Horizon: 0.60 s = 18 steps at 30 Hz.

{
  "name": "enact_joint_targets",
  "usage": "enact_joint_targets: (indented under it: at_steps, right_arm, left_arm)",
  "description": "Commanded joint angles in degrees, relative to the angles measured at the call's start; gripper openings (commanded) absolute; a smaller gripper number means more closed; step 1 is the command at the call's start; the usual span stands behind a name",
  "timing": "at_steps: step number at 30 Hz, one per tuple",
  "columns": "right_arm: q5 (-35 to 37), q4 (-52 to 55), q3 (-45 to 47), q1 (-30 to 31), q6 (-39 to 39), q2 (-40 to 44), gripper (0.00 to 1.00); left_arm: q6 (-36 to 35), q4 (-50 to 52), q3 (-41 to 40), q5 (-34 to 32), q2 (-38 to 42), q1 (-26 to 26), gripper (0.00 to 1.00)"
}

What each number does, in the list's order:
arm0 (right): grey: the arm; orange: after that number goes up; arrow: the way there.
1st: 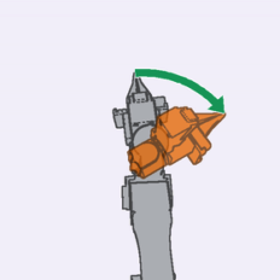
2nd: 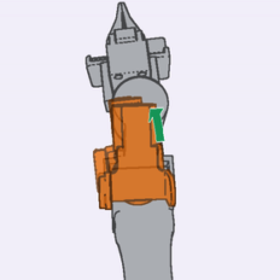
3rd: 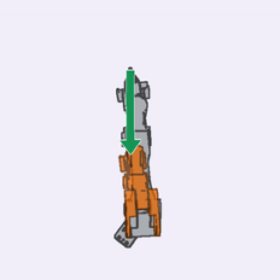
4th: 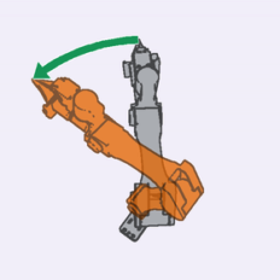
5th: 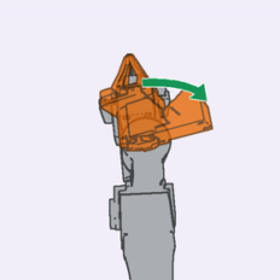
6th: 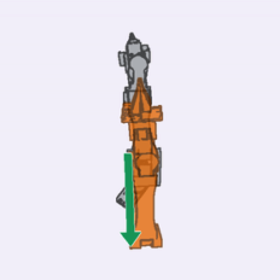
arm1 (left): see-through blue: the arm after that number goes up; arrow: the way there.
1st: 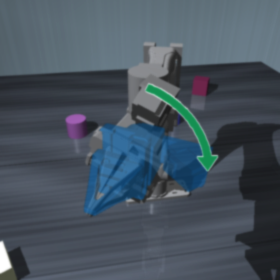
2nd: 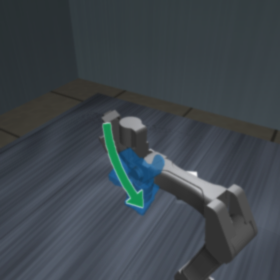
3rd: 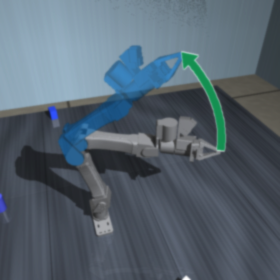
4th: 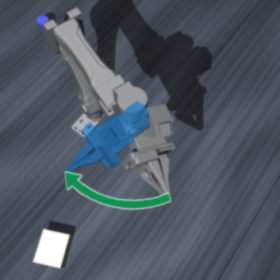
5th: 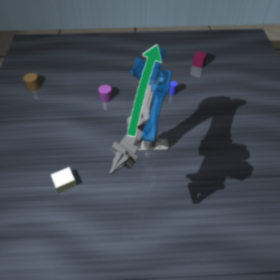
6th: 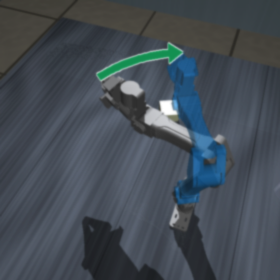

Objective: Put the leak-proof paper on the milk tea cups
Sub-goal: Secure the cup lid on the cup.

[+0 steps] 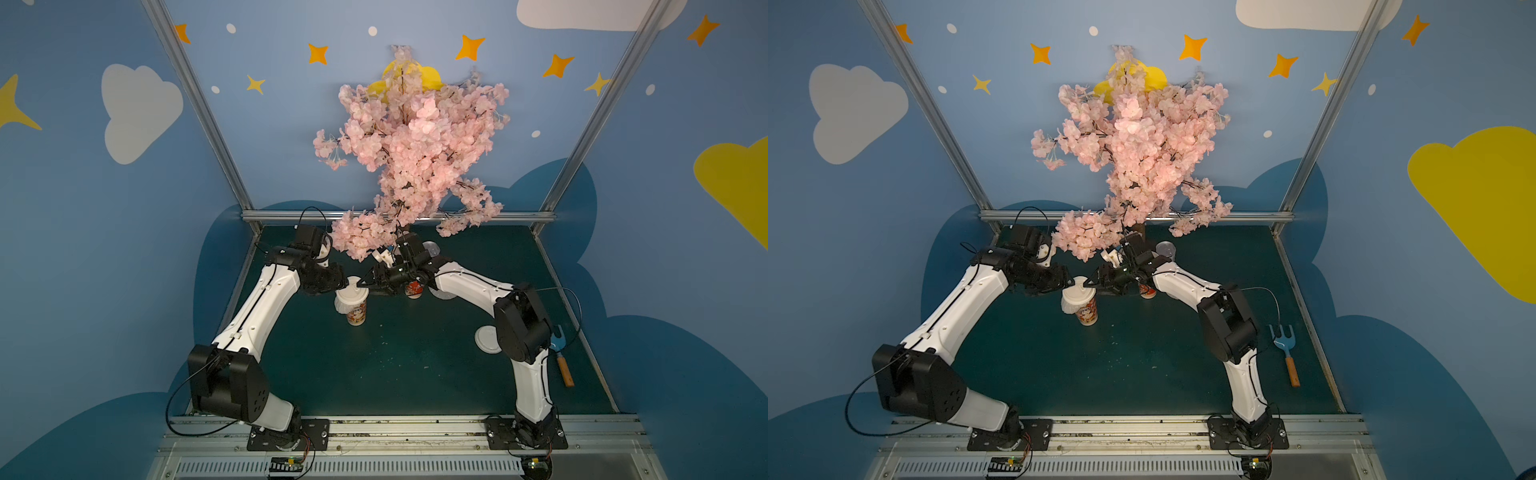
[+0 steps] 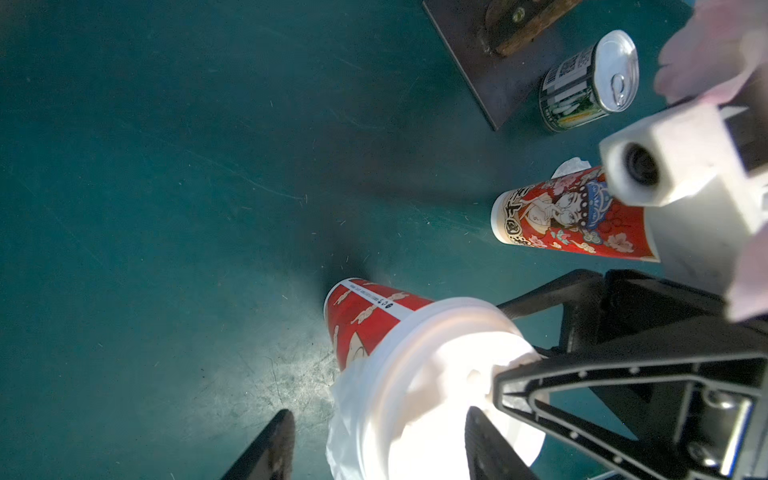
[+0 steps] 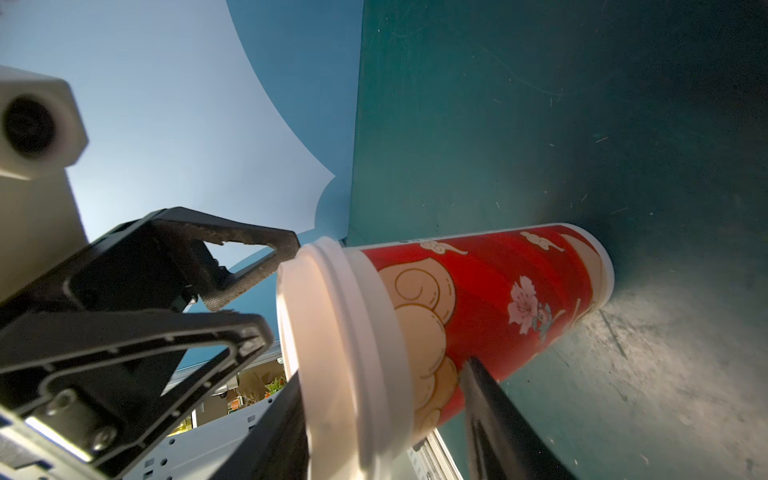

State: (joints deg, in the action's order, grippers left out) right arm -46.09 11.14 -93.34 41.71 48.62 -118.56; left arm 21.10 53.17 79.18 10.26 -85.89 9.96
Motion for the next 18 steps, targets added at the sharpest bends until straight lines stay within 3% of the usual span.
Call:
enact_joint_targets:
  at_steps: [1,4,18]
  right_arm:
    - [1.0,2.9,1.3,0.4,-0.4,-0.4,0.56]
    - [1.1,2.8,1.2,0.3,-0.4,-0.4,0.56]
    - [1.0,3.1,0.9,0.3,-0.6,-0.4,0.56]
  left_arm:
    - [0.3,-0.6,-1.4,1.9,0.0,-0.5,0.61]
    - [0.3,-1.2,-3.4,2.6,0.4,-0.8,0.51]
    - [2.2,-6.2,-14.2,4.5,2.0,-0.8,0.46]
